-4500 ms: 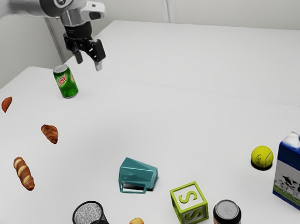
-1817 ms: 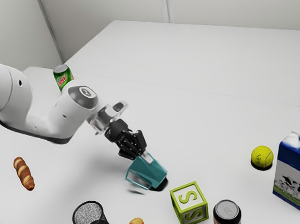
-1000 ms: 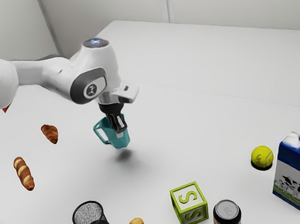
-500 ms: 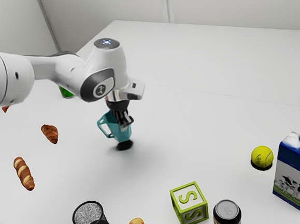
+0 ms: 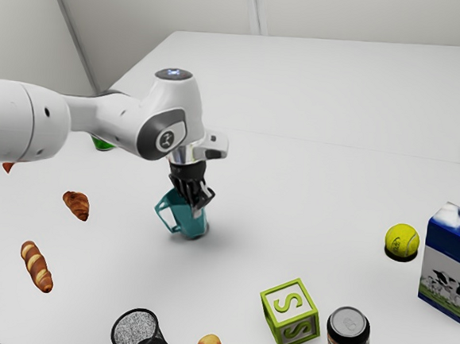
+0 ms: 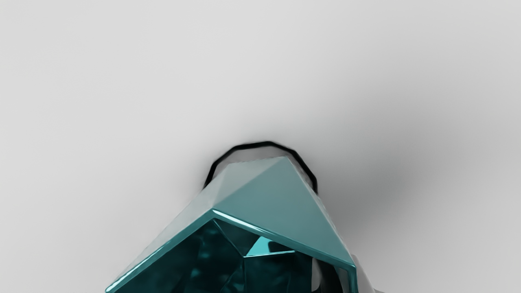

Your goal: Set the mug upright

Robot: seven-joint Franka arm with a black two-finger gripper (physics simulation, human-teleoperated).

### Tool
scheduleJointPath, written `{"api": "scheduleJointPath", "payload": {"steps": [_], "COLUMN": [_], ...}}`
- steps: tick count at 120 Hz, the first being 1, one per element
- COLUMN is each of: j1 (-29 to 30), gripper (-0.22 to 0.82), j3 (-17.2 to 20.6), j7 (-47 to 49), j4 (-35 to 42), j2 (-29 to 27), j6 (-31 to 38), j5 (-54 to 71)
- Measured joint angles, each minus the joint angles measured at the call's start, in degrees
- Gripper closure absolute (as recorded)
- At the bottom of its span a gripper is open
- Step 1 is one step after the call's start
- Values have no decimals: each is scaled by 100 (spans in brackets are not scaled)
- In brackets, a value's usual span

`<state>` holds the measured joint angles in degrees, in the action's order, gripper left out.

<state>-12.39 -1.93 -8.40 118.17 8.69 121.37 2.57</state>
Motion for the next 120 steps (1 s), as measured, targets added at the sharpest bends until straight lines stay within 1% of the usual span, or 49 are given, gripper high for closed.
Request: {"api": "scheduleJointPath", "payload": {"steps": [15, 27, 32, 40, 49, 59, 70, 75, 80, 89, 99, 110, 120], "j1": [0, -5, -7, -10, -15, -8, -22, -25, 6, 293, 516, 545, 530], "gripper": [78, 70, 63, 48, 35, 25, 18, 15, 12, 9, 6, 4, 3], "j3": [-2, -3, -2, -1, 3, 40, 84, 89, 89, 122, 137, 116, 96], "j7": [63, 94, 105, 119, 133, 148, 161, 166, 167, 145, 33, -84, -179], "j4": [-2, -2, -5, -9, -58, -265, -449, -685, -1103, -1767, -2148, -2725, -2975], "j2": [33, 40, 40, 18, -118, -281, -347, -296, -179, -52, -201, -279, -298], "j6": [-14, -23, -25, -29, -43, -137, -257, -356, -512, -819, -1128, -1603, -1969], "j5": [-10, -32, -38, -45, -50, -56, -78, -104, -129, -170, -190, -174, -154]}}
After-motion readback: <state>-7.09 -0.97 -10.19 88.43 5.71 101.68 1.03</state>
